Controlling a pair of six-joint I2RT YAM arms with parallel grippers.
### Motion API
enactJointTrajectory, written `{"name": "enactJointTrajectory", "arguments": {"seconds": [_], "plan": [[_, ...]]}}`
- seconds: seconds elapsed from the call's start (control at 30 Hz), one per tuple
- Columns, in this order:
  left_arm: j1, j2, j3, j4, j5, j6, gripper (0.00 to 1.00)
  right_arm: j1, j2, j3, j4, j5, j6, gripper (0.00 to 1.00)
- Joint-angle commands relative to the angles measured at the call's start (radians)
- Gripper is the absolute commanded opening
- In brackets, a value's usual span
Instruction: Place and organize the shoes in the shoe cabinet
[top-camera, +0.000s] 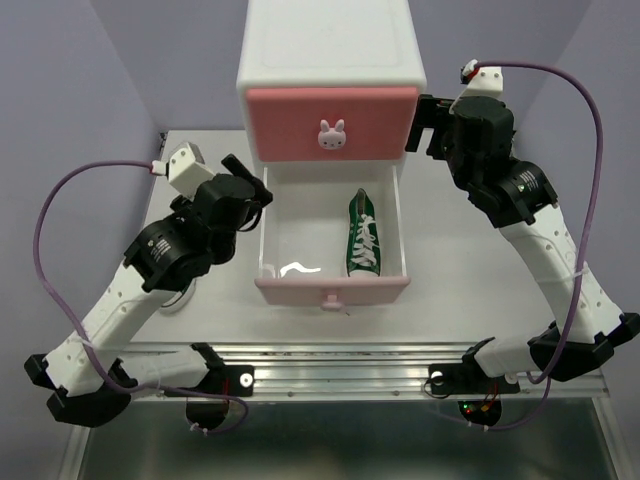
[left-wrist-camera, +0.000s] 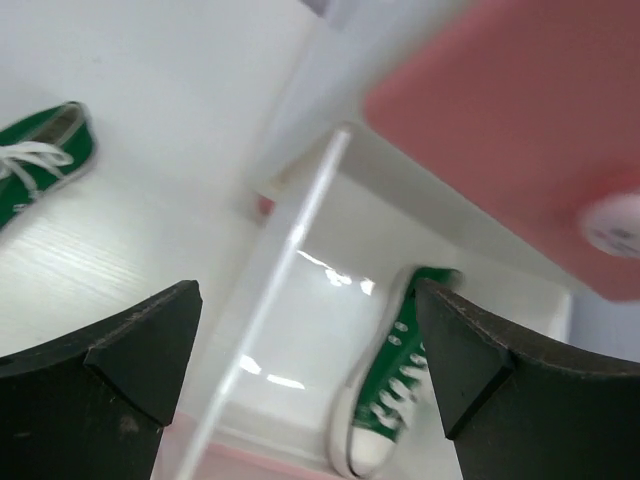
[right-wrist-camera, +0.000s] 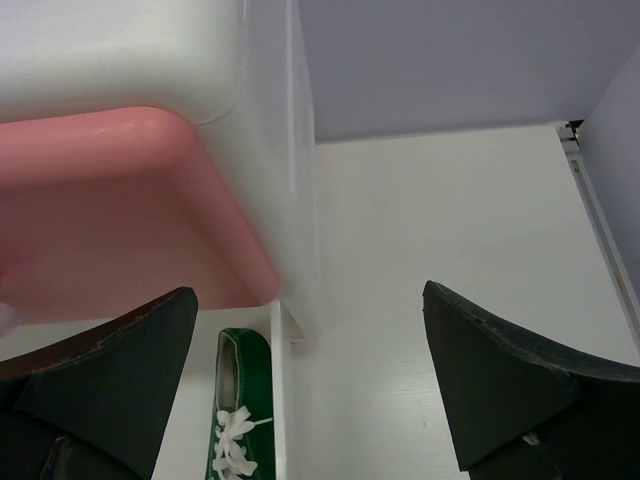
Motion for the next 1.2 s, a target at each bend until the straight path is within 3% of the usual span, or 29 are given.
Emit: {"name": "enactJointTrajectory", "arguments": {"seconds": [0.0, 0.07, 0.2, 0.47, 0.6, 0.8, 0.93, 1.17], "plan": [[0.216, -0.07, -0.192, 0.051, 0.069, 0.095, 0.99, -0.003, -0.018, 0.003, 0.026, -0.015, 0.019, 1.0], [0.301, -0.083, -0.271, 0.143, 0.176, 0.149, 0.99, -0.003, -0.01, 0.018, 0.021, -0.027, 0.028, 1.0], [0.45, -0.06, -0.347, 0.154, 0.178, 0.158, 0.99, -0.003, 0.007, 0.052, 0.005, -0.049, 0.036, 1.0], [0.893, -0.018, -0.562, 0.358, 0.454, 0.29, 0.99, -0.003, 0.021, 0.072, -0.018, -0.064, 0.021, 1.0], [0.979, 0.063, -0.592, 0.385, 0.503, 0.359, 0.99, -0.003, 0.03, 0.07, -0.021, -0.078, 0.022, 1.0], [1.042, 0.134, -0.636, 0.362, 0.467, 0.495, 0.99, -0.003, 0.039, 0.067, -0.021, -0.09, 0.022, 1.0], [1.12, 0.18, -0.667, 0.39, 0.514, 0.516, 0.99, -0.003, 0.041, 0.067, -0.021, -0.096, 0.024, 1.0], [1.127, 0.276, -0.674, 0.421, 0.58, 0.456, 0.99, -0.003, 0.039, 0.061, -0.021, -0.095, 0.022, 1.0]]}}
